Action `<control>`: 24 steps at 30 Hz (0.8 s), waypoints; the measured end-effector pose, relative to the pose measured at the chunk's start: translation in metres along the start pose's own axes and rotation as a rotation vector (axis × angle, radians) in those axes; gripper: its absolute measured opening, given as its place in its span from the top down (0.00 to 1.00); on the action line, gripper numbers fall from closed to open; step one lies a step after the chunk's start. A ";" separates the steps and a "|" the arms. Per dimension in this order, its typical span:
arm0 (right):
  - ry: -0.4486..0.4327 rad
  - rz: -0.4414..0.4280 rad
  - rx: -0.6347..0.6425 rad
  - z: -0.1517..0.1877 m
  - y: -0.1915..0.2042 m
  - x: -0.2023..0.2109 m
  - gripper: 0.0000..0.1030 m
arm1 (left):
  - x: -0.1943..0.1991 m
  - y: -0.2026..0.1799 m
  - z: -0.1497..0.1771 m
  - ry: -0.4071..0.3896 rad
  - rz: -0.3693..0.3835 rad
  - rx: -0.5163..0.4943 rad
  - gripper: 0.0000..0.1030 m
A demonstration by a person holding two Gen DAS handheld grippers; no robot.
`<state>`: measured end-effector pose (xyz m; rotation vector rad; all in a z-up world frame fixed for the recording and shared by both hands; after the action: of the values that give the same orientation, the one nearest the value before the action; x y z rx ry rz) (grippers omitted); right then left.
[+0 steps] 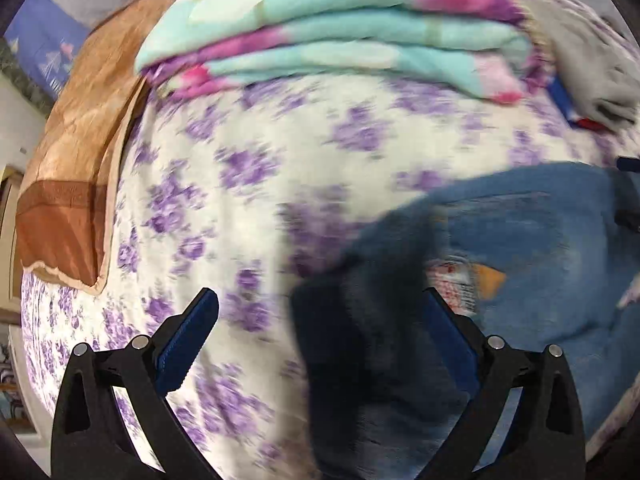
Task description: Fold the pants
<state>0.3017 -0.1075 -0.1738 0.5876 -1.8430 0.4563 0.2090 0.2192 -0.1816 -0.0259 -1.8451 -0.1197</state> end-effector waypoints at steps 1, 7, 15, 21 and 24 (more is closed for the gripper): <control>0.004 0.001 0.015 -0.005 0.005 -0.001 0.03 | -0.005 0.003 0.000 0.001 0.010 0.018 0.05; 0.016 0.001 0.083 -0.023 0.011 -0.011 0.03 | -0.017 0.000 -0.009 -0.017 0.063 0.009 0.05; 0.053 -0.080 0.175 -0.028 0.023 -0.028 0.03 | -0.043 -0.015 -0.017 0.026 0.125 -0.062 0.04; 0.090 -0.186 0.158 -0.019 0.026 -0.032 0.34 | -0.046 -0.029 -0.016 0.007 0.241 -0.156 0.43; 0.090 -0.265 0.163 -0.015 0.033 -0.014 0.80 | -0.033 -0.036 -0.017 -0.009 0.243 -0.195 0.67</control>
<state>0.2976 -0.0699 -0.1829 0.8947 -1.6236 0.4492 0.2312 0.1832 -0.2115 -0.3864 -1.8187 -0.1290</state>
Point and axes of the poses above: each gripper's, at about its wrist camera, not at the fingertips, and x roughly against the way its jaws point, y to its left, z to its underside, the point moved 9 cm from there along -x, roughly the way its jaws point, and after that the axes turned 6 degrees about z, right-handed, at the moved point
